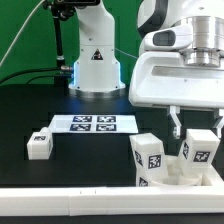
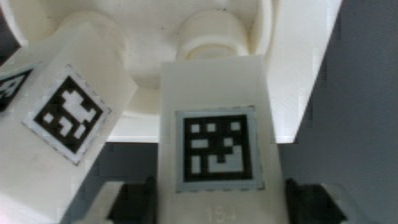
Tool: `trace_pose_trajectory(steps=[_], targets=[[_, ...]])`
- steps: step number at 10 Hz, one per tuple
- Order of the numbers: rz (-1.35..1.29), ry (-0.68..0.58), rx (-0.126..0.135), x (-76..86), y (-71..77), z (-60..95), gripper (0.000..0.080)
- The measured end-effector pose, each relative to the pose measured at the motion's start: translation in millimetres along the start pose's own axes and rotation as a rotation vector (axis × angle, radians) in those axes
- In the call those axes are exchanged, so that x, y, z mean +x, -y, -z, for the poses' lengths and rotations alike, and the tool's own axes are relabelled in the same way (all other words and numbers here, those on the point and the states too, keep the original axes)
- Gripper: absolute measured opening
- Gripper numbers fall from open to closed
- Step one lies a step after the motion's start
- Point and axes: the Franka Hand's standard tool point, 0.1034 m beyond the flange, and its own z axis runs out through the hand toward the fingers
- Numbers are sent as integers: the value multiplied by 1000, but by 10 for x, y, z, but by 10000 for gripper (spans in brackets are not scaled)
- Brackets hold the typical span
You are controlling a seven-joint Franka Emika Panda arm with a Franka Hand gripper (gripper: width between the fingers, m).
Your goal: Assemble stool
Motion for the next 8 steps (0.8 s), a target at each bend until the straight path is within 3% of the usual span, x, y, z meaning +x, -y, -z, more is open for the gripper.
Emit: trace_pose_trajectory(steps=[1,2,3,8], targets=[[-2,0,0,1,-3,0,467],[-1,0,0,1,-3,0,584],[-2,0,0,1,-3,0,635],[17,-3,2,25,-3,11,649]])
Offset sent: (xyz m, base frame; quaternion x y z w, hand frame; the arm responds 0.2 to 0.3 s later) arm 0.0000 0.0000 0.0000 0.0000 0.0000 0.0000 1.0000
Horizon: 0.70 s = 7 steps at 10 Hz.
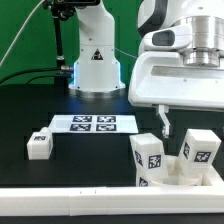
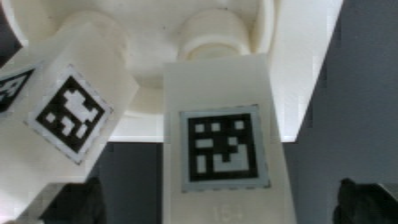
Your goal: Assemble stool
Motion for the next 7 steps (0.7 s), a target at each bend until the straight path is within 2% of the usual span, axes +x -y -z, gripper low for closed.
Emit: trace_pose_trajectory(steps=[2,4,5,6,7], targets=[[90,-30,49,219,-32,132,649],[151,-51,129,413,-132,278,649],[148,23,163,358,-127,270,649],[178,70,182,372,-148,281,649],[183,155,187,347,-149,282,649]])
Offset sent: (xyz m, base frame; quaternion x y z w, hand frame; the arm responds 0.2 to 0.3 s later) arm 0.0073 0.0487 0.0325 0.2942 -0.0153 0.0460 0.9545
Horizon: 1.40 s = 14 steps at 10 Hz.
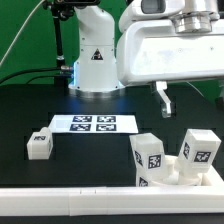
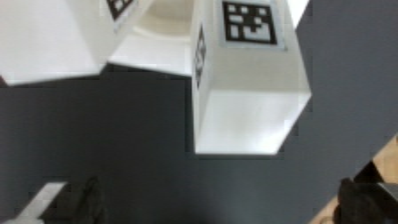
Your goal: Assemble stool
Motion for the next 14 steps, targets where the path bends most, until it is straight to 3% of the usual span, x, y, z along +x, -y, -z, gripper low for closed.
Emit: trace_pose_trajectory(steps=[1,4,5,8,10,14], targets=[[-1,127,-24,-89,130,-44,649],[12,364,-31,-145,150,-14,649],[-48,362,-41,-129,162,-3,649],[-170,351,-8,-122,185,-173,649],[-174,326,-10,-127,195,-305,649],[-174,343,-16,-215,210,-422,649]])
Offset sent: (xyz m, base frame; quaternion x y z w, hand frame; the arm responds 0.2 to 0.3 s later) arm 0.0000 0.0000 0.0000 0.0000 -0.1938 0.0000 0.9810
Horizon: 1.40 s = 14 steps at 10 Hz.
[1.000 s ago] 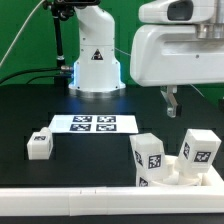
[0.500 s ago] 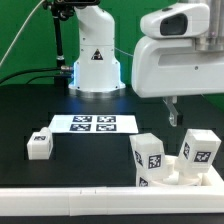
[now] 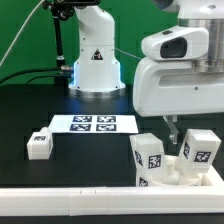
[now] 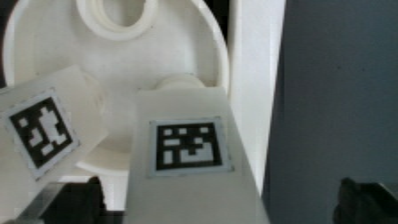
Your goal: Assemble stool
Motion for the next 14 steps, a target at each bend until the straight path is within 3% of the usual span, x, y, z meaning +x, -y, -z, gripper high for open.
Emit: trace_pose_trajectory(steps=[2,3,4,5,7,9,10,12,13,14], targets=[[-2,0,1,0,0,-1,623],[-2,0,1,-1,0,-1,405],[-2,0,0,3,-10,2,405],[-11,0,1,3,-13,2,353],[-37,-7,1,12,-19,1,353],[-277,-34,8,27,-56,6,353],[-376,-45,21,40,-81,7,353],[-646,-79,97,70,-198,12,353],[-765,-83,106,55,-190,12,353],[-847,-67,91,-4,-123,10,353]])
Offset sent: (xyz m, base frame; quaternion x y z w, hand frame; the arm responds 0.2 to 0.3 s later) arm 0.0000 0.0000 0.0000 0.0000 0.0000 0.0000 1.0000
